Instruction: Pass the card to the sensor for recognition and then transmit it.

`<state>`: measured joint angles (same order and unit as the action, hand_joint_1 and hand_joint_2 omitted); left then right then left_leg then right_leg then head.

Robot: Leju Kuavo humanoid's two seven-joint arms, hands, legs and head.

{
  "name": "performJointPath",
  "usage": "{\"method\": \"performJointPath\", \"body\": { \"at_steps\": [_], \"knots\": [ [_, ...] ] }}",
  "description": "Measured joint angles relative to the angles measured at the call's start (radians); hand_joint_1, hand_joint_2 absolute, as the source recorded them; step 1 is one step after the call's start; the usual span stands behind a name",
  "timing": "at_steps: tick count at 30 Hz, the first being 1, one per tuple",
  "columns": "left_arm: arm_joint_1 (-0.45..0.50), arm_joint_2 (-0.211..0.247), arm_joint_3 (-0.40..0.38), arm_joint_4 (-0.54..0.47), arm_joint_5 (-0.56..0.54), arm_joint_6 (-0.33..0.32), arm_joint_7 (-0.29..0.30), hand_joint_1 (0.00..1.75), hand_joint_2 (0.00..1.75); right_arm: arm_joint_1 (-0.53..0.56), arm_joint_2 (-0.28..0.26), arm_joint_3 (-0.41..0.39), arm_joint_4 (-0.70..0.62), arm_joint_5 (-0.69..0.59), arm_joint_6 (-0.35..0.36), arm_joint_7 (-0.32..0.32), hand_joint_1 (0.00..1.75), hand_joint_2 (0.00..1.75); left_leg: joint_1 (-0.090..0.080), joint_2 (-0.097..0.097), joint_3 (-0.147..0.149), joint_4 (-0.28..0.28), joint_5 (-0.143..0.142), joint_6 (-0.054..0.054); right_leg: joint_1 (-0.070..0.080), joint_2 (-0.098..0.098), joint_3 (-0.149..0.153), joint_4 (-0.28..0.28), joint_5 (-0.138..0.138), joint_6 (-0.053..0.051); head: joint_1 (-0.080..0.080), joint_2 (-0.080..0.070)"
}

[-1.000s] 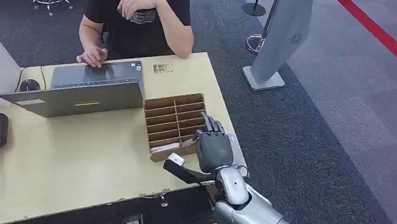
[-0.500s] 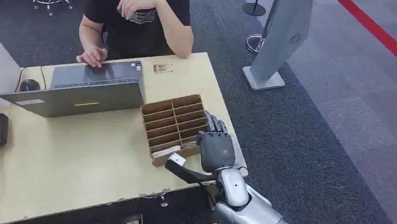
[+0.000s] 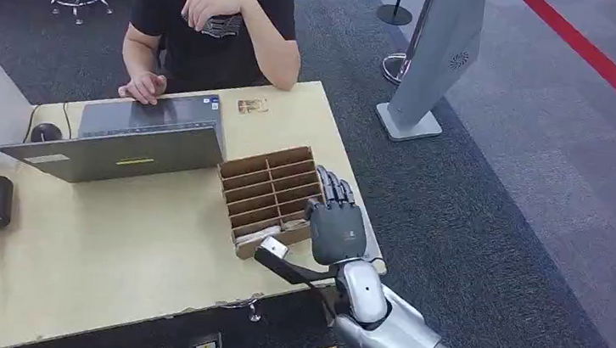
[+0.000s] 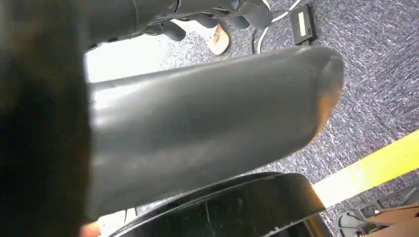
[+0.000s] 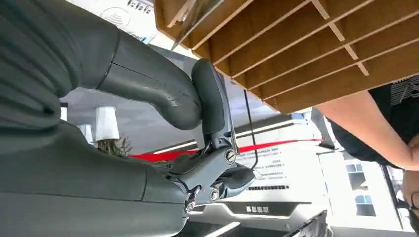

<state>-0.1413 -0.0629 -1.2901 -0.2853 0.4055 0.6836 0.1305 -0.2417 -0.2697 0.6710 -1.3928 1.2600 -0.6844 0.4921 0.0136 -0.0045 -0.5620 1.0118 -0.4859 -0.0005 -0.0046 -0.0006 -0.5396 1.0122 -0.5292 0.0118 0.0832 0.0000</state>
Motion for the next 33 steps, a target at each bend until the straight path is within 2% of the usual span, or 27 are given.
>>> {"method": "performJointPath", "body": {
  "at_steps": [33],
  "knots": [
    [0.019,0.0,0.0,0.0,0.006,0.013,0.01,0.0,0.0,0.083,-0.013,-0.024,-0.089,0.021,-0.008,0.025,1.75,1.75,0.0,0.0,0.0,0.0,0.0,0.0,0.0,0.0,0.0,0.0,0.0,0.0,0.0,0.0]
  ]
}}
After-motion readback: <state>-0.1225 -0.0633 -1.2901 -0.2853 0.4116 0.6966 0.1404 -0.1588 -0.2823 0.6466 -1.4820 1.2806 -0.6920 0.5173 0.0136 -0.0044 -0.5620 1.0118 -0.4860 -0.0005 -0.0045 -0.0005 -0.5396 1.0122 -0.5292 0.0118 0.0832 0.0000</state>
